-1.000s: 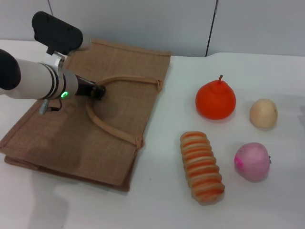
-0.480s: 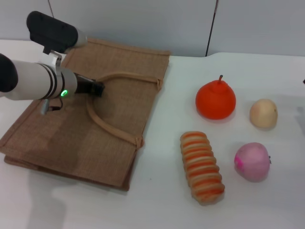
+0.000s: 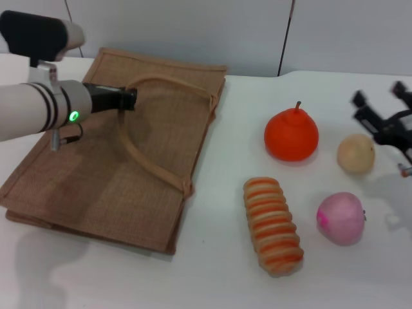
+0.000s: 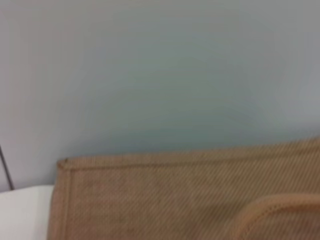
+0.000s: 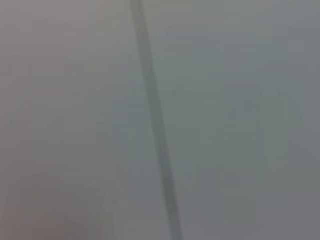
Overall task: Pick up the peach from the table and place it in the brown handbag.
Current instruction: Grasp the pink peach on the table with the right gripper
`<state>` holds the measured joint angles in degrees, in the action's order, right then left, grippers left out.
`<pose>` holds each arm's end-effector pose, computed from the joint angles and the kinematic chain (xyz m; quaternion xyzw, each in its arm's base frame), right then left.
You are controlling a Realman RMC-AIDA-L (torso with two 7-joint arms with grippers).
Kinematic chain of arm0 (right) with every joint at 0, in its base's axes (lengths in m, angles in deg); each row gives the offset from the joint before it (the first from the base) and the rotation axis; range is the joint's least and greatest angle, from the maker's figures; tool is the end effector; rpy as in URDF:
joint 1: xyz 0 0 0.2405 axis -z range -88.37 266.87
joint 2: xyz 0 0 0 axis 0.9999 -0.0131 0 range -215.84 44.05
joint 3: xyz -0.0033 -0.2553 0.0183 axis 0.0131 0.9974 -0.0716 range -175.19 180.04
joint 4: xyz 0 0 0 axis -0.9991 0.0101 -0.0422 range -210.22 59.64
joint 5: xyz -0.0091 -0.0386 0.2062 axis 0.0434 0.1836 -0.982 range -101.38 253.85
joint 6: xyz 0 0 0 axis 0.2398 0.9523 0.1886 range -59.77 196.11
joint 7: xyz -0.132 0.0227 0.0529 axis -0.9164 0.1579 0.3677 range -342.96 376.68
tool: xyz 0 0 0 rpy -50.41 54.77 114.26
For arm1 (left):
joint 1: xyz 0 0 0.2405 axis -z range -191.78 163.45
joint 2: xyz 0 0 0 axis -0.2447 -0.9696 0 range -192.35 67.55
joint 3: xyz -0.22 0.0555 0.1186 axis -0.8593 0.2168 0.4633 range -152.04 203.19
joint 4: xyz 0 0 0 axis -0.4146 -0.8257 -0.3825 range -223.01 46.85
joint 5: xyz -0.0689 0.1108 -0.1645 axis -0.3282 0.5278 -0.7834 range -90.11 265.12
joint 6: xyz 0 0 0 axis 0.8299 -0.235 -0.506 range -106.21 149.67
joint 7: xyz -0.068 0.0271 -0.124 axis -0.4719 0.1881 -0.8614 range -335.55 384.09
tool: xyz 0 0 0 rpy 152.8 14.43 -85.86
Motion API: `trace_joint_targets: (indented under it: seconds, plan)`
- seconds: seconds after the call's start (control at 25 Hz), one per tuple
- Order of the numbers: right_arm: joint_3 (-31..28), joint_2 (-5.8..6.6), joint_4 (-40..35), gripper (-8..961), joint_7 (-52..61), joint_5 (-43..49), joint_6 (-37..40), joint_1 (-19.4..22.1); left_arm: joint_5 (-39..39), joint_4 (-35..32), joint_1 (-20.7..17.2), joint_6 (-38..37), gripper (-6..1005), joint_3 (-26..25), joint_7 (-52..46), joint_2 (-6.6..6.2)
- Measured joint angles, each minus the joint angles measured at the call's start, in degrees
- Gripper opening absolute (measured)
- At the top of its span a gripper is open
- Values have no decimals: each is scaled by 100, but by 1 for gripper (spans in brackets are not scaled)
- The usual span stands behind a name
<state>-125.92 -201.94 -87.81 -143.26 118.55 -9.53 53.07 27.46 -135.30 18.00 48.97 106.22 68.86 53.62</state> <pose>0.2994 0.3397 -0.0241 -0.7615 0.2197 0.3532 0.4971 -0.2569 0.4356 -0.0008 -0.8060 -0.3990 -0.1013 0.4253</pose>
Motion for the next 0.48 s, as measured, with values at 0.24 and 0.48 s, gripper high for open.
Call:
trace_joint_targets:
  seconds: [0.24,0.48]
  plan:
    - [895,77,687,849,944,888,12,32,-2390,5,-308,630,122,-452,2099,-29]
    - [1966,262,996,848,1623,1045,26,-45,-4085,962,-267,2697,122,-1905,4080,-76]
